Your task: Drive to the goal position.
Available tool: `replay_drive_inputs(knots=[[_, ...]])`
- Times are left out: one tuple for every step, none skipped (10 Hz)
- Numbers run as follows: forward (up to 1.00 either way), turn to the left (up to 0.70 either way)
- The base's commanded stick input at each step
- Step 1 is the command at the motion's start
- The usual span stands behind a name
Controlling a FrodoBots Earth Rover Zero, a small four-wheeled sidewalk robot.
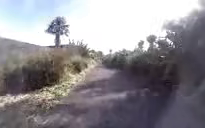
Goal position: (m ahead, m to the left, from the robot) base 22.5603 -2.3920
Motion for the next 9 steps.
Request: replay_drive_inputs(knots=[[0.42, -0.25], [0.42, -0.25], [0.42, -0.25], [0.42, -0.25], [0.42, -0.25], [0.42, -0.25], [0.42, -0.25], [0.42, -0.25], [0.42, -0.25]])
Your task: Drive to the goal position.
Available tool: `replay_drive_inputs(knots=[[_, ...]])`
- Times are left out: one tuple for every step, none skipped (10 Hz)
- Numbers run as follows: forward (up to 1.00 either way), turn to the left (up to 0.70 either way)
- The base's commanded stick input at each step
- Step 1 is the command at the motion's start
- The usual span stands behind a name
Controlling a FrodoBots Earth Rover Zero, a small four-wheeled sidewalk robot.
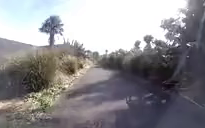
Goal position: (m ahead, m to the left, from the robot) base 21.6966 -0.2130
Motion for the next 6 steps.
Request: replay_drive_inputs(knots=[[0.42, -0.23], [0.42, -0.21], [0.42, -0.17], [0.42, -0.09], [0.42, -0.01], [0.42, 0.0]])
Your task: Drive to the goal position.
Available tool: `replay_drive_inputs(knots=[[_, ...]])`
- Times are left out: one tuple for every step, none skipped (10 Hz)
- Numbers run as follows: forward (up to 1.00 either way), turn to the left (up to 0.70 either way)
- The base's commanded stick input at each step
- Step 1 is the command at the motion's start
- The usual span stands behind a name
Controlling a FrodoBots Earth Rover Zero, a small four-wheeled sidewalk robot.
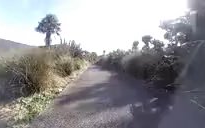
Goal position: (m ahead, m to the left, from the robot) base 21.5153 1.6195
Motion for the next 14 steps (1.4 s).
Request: replay_drive_inputs(knots=[[0.42, 0.0], [0.42, 0.0], [0.42, 0.0], [0.41, 0.0], [0.41, 0.0], [0.41, 0.0], [0.41, 0.0], [0.41, 0.0], [0.41, 0.0], [0.41, 0.0], [0.41, 0.0], [0.41, 0.0], [0.41, 0.0], [0.41, 0.0]])
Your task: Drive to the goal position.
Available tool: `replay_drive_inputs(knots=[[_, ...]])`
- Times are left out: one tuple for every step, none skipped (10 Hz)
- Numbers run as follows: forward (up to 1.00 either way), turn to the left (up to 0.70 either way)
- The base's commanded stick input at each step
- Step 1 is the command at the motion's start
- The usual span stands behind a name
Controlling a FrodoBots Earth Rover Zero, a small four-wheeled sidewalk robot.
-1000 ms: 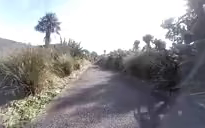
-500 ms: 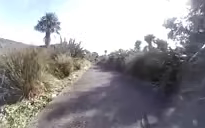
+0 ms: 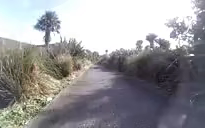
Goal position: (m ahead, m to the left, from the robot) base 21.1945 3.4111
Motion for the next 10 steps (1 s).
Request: replay_drive_inputs(knots=[[0.41, 0.0], [0.41, 0.0], [0.42, 0.0], [0.42, 0.0], [0.42, 0.0], [0.42, 0.0], [0.42, 0.0], [0.34, 0.0], [0.18, 0.0], [0.03, 0.0]])
